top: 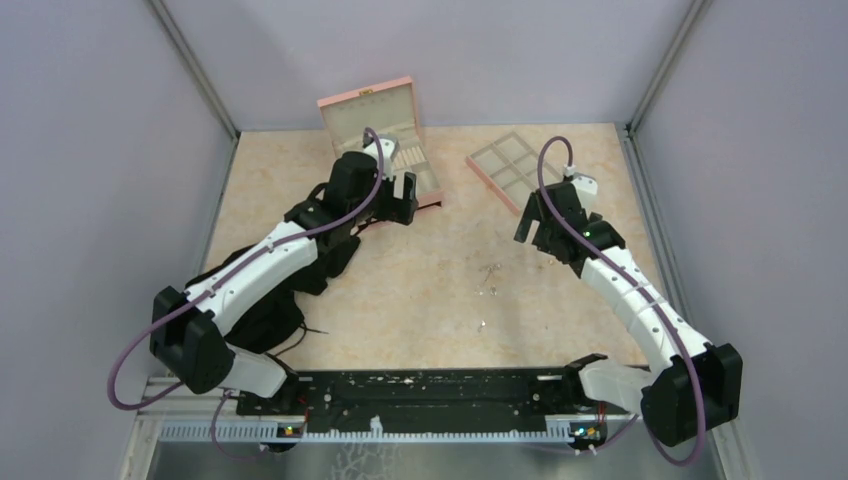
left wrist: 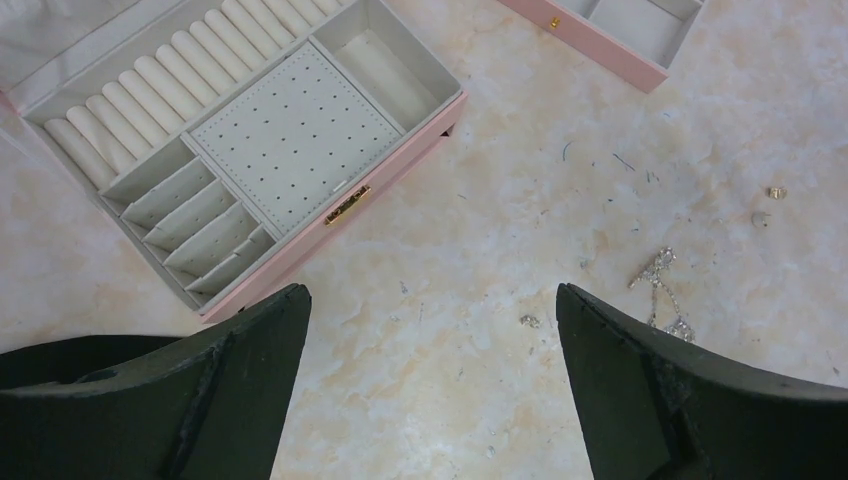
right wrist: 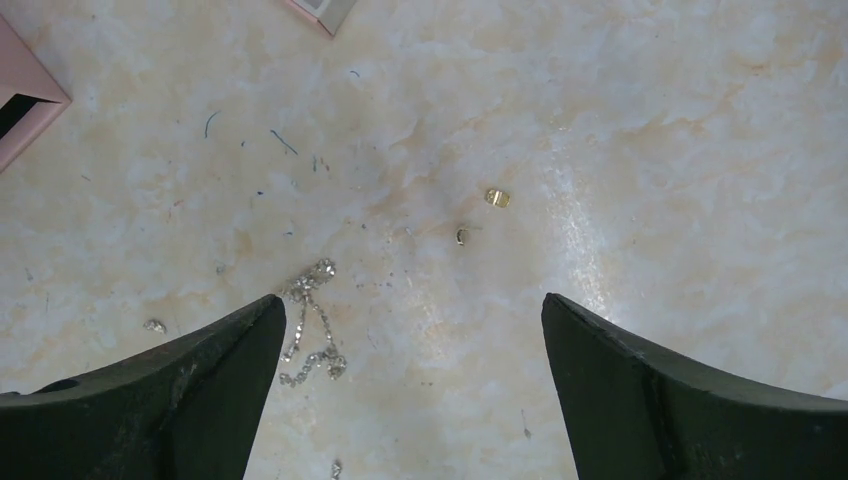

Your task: Organize the mixed jewelry

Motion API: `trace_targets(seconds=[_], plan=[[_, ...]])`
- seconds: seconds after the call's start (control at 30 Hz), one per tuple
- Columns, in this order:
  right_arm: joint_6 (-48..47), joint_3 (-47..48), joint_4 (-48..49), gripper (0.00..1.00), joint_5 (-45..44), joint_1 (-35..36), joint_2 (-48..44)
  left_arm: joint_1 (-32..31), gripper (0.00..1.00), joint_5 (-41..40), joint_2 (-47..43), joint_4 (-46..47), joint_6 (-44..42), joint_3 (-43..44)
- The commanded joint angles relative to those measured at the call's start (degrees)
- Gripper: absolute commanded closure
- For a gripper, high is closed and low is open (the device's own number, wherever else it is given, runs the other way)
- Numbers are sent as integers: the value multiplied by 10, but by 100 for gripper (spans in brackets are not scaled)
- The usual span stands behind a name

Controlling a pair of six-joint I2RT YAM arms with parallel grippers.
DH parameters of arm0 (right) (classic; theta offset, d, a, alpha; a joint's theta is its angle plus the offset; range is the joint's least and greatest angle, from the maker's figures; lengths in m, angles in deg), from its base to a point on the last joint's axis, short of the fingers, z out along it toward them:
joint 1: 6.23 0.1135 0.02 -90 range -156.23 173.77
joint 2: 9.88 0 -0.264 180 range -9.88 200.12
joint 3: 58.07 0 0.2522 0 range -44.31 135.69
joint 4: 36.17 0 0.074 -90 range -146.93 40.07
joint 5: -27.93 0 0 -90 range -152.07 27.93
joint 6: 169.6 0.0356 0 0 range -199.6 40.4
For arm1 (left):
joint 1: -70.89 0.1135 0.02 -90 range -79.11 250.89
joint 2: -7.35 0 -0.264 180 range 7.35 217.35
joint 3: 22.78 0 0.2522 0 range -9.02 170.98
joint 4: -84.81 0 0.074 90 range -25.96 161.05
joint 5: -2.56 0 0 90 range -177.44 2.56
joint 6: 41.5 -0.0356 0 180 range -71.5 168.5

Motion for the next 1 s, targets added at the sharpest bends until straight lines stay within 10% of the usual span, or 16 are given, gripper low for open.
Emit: trace_targets(seconds=[0.0, 0.5, 0.97], plan=[[23, 2, 18, 2, -6, 2, -11, -1, 1, 4, -7, -1, 0, -10], [43, -36, 60, 6, 84, 9, -5, -1, 1, -12, -17, -16, 40, -56], [45, -5, 65, 41, 117, 94, 165, 20, 1, -125, -40, -17, 71, -80]])
